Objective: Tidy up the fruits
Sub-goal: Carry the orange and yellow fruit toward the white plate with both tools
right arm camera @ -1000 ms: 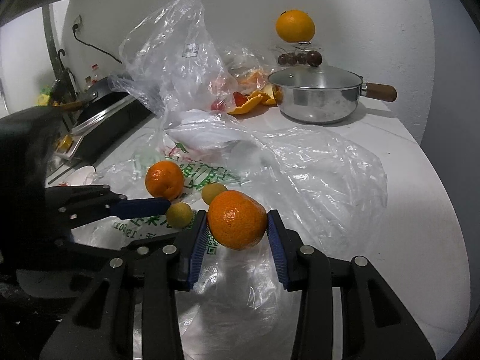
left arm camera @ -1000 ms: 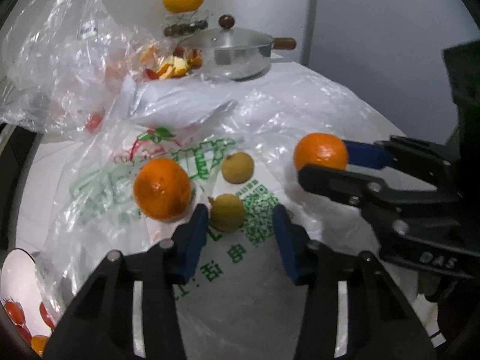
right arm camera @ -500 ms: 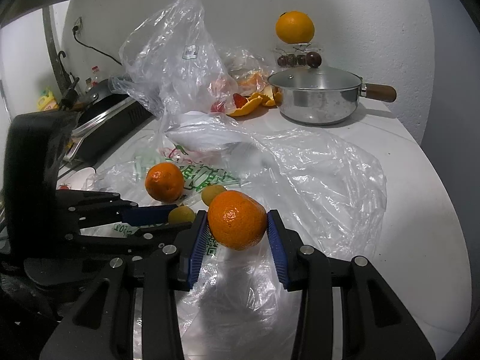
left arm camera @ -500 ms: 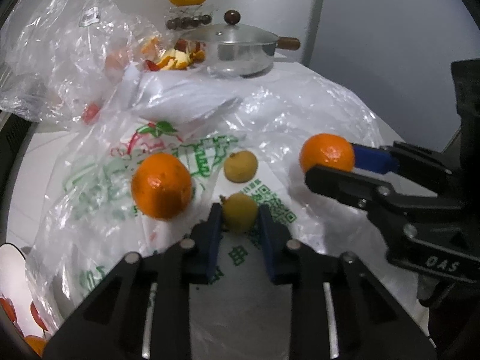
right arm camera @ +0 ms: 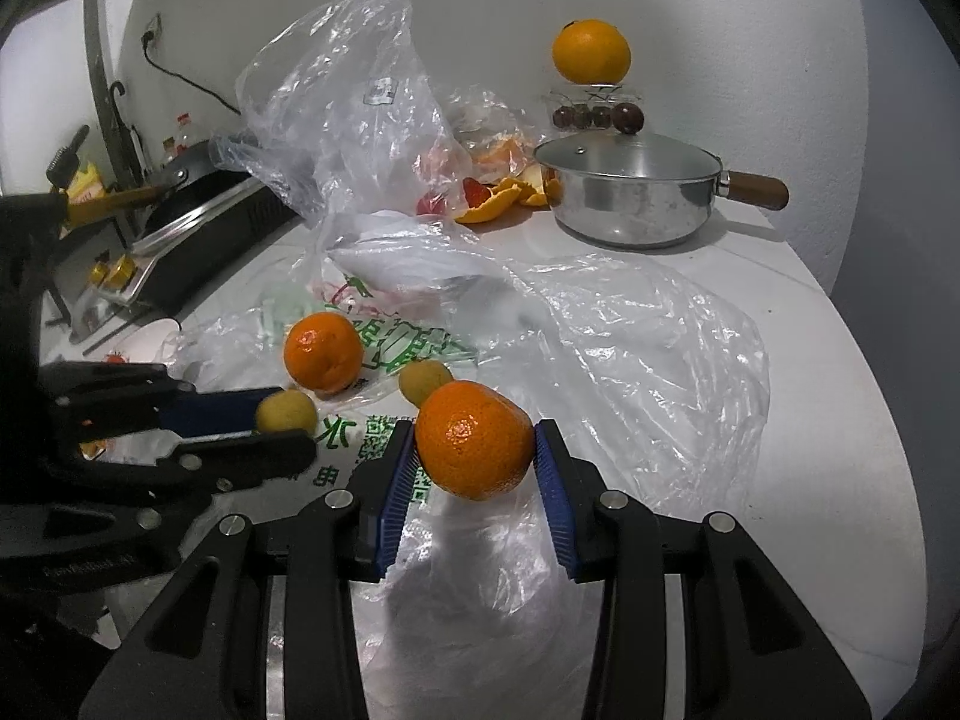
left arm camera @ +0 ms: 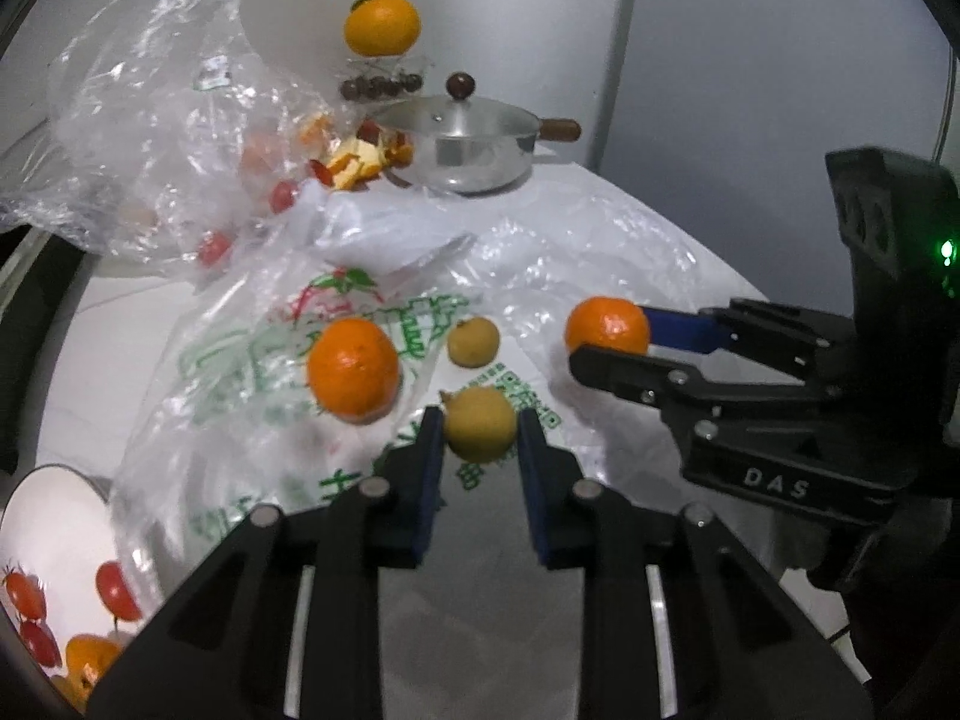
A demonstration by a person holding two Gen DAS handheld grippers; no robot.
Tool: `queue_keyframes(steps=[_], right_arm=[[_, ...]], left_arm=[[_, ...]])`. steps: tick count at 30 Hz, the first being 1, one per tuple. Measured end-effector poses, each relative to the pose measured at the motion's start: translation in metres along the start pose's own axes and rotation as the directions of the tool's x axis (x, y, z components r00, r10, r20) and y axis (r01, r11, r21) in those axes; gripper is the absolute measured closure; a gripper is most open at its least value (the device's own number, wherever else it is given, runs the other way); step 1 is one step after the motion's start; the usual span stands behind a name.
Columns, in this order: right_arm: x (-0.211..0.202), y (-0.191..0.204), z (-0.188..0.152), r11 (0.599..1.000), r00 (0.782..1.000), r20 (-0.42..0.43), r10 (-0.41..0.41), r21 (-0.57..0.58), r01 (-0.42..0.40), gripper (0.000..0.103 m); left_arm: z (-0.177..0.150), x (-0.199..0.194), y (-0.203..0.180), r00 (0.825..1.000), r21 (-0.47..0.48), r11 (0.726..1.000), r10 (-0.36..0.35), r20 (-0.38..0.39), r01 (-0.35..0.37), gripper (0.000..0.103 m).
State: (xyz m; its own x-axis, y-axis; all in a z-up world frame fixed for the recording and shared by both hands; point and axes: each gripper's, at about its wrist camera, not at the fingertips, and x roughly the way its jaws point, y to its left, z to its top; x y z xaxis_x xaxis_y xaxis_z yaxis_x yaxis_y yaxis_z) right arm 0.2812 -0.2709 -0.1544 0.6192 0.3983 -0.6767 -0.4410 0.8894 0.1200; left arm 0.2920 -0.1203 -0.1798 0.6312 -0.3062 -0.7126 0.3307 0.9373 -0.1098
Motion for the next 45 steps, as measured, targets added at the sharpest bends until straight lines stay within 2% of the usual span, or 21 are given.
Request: queue_keyframes(steps=[13,29,45], right_arm=[[-0.019,0.045,0.001,0.998,1.000,0.002,0.001,-0.060,-0.001,0.061],[-0.029,0.107,0.005,0.988,0.999,0.004,0.041,-0.152,-0.040,0.061],[-0.029,0.161,0.004,0.971,0.997,-0.015,0.078,-0.225,-0.080,0.061]], left_arm=[[-0.015,-0.044,0.019,0.998,-0.052,0.999,-0.009,0.063,0.012,0.078],[-0.046,-0.099,0.052,0.991,-0.122,0.992,0.043,0.127,-0.027,0.078],[-0.075,-0.129,0.078,0.985,-0.169,0.984,0.083,0.153,-0.057,0.078]])
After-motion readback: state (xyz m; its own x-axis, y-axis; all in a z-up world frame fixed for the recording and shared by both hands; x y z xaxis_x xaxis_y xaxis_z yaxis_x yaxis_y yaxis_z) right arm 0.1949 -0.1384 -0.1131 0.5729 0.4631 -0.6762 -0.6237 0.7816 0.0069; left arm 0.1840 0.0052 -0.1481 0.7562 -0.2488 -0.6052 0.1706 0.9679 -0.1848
